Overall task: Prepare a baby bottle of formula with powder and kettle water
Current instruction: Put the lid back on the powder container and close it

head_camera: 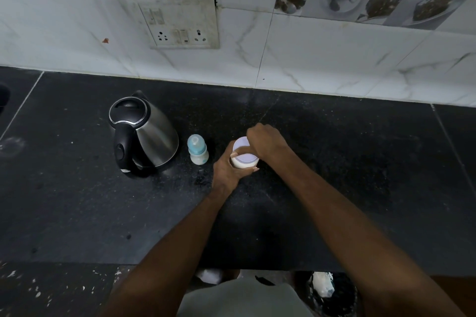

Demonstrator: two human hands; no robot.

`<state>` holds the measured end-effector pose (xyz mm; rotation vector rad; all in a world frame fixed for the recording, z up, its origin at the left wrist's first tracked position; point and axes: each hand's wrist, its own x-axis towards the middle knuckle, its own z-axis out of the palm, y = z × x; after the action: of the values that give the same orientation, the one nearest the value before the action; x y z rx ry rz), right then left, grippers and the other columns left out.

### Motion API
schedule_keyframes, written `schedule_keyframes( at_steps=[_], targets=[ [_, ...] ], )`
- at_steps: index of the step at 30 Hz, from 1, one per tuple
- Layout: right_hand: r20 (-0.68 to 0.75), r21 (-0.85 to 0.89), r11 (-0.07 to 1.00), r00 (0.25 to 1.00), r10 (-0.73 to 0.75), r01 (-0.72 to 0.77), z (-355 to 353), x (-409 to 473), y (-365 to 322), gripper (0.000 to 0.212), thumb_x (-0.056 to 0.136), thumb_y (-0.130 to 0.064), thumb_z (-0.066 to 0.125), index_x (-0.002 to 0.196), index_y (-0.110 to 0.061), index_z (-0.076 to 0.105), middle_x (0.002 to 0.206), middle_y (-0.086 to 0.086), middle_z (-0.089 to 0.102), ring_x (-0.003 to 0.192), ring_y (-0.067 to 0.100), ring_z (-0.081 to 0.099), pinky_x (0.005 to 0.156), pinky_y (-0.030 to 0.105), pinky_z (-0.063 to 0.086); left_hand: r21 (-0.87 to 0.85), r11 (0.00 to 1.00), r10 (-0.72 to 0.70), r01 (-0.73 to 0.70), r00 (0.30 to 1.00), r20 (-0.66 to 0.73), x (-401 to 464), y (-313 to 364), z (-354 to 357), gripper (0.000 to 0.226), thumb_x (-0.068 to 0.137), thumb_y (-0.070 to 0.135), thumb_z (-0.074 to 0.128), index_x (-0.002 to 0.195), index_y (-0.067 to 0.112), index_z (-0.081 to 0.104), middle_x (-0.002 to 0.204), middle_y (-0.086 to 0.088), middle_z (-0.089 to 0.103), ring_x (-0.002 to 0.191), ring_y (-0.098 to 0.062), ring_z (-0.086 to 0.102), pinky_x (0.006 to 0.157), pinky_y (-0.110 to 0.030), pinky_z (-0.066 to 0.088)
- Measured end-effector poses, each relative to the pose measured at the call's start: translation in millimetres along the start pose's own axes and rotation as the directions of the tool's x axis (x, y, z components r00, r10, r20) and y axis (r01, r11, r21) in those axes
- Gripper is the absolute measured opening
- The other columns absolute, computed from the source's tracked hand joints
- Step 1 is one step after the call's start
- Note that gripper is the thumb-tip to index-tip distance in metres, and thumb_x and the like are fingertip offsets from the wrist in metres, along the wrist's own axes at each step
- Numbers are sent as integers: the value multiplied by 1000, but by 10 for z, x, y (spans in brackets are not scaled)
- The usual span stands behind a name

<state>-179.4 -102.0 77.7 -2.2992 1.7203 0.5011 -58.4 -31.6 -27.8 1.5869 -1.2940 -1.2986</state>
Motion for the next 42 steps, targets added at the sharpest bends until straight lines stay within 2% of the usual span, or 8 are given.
schedule_keyframes(
  at_steps=[5,8,10,18,23,29,37,42],
  targets=[
    [0,-29,999,1000,-27,27,-48,-33,83,72,93,-73,51,131,-13,63,129,15,63,112,32,64,86,40,52,41,999,4,-4,1000,-5,18,17,4,96,65,16,100,147,22,50,142,1,62,133,-20,58,117,-37,45],
    [150,94,975,965,-215,203,-35,-42,36,77,92,-37,74,158,-26,38,157,17,40,138,36,48,109,46,45,43,998,-46,46,999,5,37,-28,16,95,66,21,100,149,14,53,144,-7,64,133,-23,60,115,-47,47],
    [108,99,982,979,-171,161,-10,-58,-13,67,89,-26,77,149,-13,49,141,19,54,126,37,57,101,42,49,20,998,-52,52,999,-7,39,-65,19,97,61,30,101,146,17,57,137,-4,69,127,-19,64,111,-46,51],
    [-55,-26,998,997,55,-56,-53,-132,-2,72,94,-72,51,123,-8,65,122,15,65,107,33,66,84,40,51,16,1000,14,-14,1000,-12,64,-130,18,104,56,45,96,148,27,51,141,1,66,130,-16,62,113,-40,49],
    [101,124,971,971,-218,205,71,-58,76,76,87,-25,79,154,-24,44,148,14,48,128,36,55,101,45,50,22,999,-44,44,999,11,71,-106,27,100,63,30,99,150,16,52,144,-8,64,132,-24,60,115,-48,48],
    [-104,-102,994,995,13,-24,38,-93,-36,65,97,-68,49,120,-10,67,116,12,68,102,31,68,80,38,50,29,1000,-7,7,1000,-5,64,-109,11,107,53,46,96,148,24,52,141,-2,66,131,-21,61,114,-46,49],
    [55,152,972,981,-187,177,79,-51,101,70,86,-42,78,148,-22,53,146,13,50,126,32,55,100,42,50,-3,999,-49,49,999,9,66,-117,17,106,53,48,96,147,19,56,140,-4,67,129,-20,63,113,-45,50],
    [30,179,979,994,-105,98,161,-26,65,53,85,-27,79,128,-4,59,122,16,60,105,35,64,82,38,51,0,998,-63,63,998,4,133,-229,27,115,45,60,93,147,26,54,138,2,68,127,-17,64,111,-44,52]
  ],
)
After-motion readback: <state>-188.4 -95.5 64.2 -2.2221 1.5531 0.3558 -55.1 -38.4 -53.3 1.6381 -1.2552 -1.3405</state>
